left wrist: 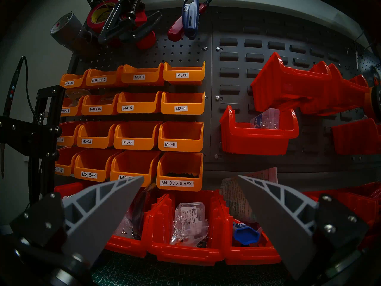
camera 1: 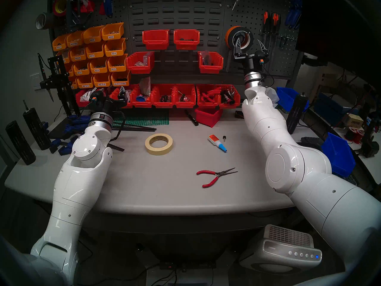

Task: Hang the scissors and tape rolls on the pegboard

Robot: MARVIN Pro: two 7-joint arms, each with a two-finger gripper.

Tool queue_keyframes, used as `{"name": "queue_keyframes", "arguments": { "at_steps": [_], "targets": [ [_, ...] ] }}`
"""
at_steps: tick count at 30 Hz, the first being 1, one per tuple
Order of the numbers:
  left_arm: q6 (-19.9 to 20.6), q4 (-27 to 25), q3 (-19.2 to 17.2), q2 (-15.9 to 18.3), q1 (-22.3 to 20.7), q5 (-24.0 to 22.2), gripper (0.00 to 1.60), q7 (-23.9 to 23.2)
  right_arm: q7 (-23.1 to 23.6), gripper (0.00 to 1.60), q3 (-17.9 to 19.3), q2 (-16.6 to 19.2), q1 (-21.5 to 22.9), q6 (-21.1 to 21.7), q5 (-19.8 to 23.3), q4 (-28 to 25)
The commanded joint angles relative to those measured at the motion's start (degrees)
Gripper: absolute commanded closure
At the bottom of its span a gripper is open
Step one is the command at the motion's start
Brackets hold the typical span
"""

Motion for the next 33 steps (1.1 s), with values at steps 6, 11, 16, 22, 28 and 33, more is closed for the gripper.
{"name": "queue_keyframes", "arguments": {
  "at_steps": [6,11,16,22,28,33],
  "targets": [
    [-0.77,-1.69,-0.49,0.12,-1.95,0.02,0.0,-0.09,2.49,0.0,0.28,-0.48,-4.63,-0.85,1.69,-10.15],
    [-0.72,-1.66,-0.49,0.14,-1.91,0.02,0.0,-0.09,4.22,0.0,0.14,-0.88,-6.89,-1.7,2.73,-14.03],
    [-0.69,-1.64,-0.48,0.15,-1.89,0.03,0.0,-0.09,5.65,0.0,-0.06,-1.5,-8.83,-2.43,3.78,-16.67],
    [-0.66,-1.61,-0.47,0.16,-1.86,0.03,0.0,-0.08,7.36,0.0,-0.51,-2.04,-11.79,-2.88,5.21,-20.73],
    [-0.62,-1.58,-0.46,0.17,-1.83,0.03,0.0,-0.08,9.07,0.0,-1.21,-2.5,-15.02,-3.2,6.5,-24.56],
    [-0.6,-1.57,-0.46,0.17,-1.82,0.03,0.0,-0.08,10.31,0.0,-1.7,-2.97,-18.47,-2.96,7.82,-27.67]
  ]
}}
